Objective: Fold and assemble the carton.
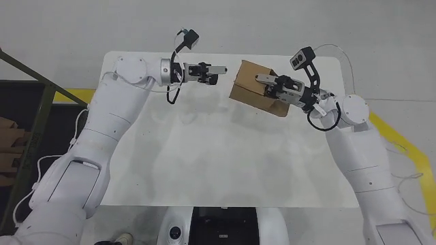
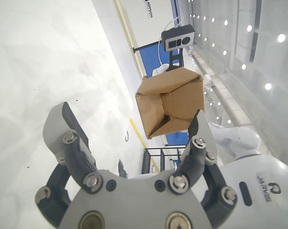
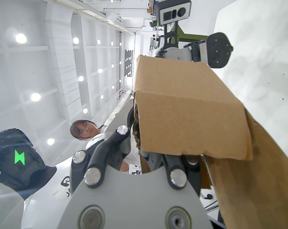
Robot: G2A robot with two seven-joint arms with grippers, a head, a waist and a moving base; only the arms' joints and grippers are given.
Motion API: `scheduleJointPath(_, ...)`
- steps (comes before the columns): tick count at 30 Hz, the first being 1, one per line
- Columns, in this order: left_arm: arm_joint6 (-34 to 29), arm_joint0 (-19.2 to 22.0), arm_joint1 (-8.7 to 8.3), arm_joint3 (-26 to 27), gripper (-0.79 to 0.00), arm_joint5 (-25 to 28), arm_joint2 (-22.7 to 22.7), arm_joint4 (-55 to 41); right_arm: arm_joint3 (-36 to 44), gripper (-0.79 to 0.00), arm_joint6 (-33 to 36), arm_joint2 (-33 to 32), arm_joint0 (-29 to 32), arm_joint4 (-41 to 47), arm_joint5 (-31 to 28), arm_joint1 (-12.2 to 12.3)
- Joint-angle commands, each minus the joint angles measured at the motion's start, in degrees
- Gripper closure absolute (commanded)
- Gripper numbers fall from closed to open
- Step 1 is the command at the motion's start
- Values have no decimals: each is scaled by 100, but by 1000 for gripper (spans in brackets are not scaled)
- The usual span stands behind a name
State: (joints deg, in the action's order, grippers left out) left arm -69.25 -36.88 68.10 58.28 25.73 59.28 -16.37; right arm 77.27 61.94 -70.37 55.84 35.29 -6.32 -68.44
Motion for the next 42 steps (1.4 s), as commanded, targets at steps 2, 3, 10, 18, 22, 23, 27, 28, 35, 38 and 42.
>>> scheduleJointPath(2, 57, -82, -70, 157, -785, 439, 158, 215, -153, 0, 146, 2, -144, 94, 346, 7)
scheduleJointPath(3, 86, -101, -92, 228, -785, 593, 212, 291, -207, 0, 167, 0, -186, 153, 457, 8)
scheduleJointPath(10, 445, -301, -236, 789, -785, 1375, 463, 1007, -484, 0, 307, 64, -502, 210, 955, 9)
scheduleJointPath(18, 1448, -651, -374, 1528, -785, 2144, 699, 2504, -755, 0, 320, 146, -764, 355, 1117, -17)
scheduleJointPath(22, 1882, -753, -375, 1623, -785, 2226, 727, 2732, -848, 0, 236, 160, -852, 336, 1048, -24)
scheduleJointPath(23, 1882, -753, -375, 1623, -785, 2226, 727, 2732, -850, 0, 205, 158, -854, 327, 1029, -25)
scheduleJointPath(27, 1882, -753, -375, 1623, -785, 2226, 727, 2732, -850, 0, 205, 158, -854, 327, 1029, -25)
scheduleJointPath(28, 1882, -753, -375, 1623, -785, 2226, 727, 2732, -850, 0, 205, 158, -854, 327, 1029, -25)
scheduleJointPath(35, 1882, -753, -375, 1623, -785, 2226, 727, 2732, -850, 0, 205, 158, -854, 327, 1029, -25)
scheduleJointPath(38, 2014, -881, -375, 1766, -785, 2433, 643, 2759, -819, 0, 329, 203, -775, 495, 1071, -37)
scheduleJointPath(42, 2107, -929, -414, 1747, -785, 3037, 605, 3076, -1025, 0, 505, 242, -863, 603, 949, -55)
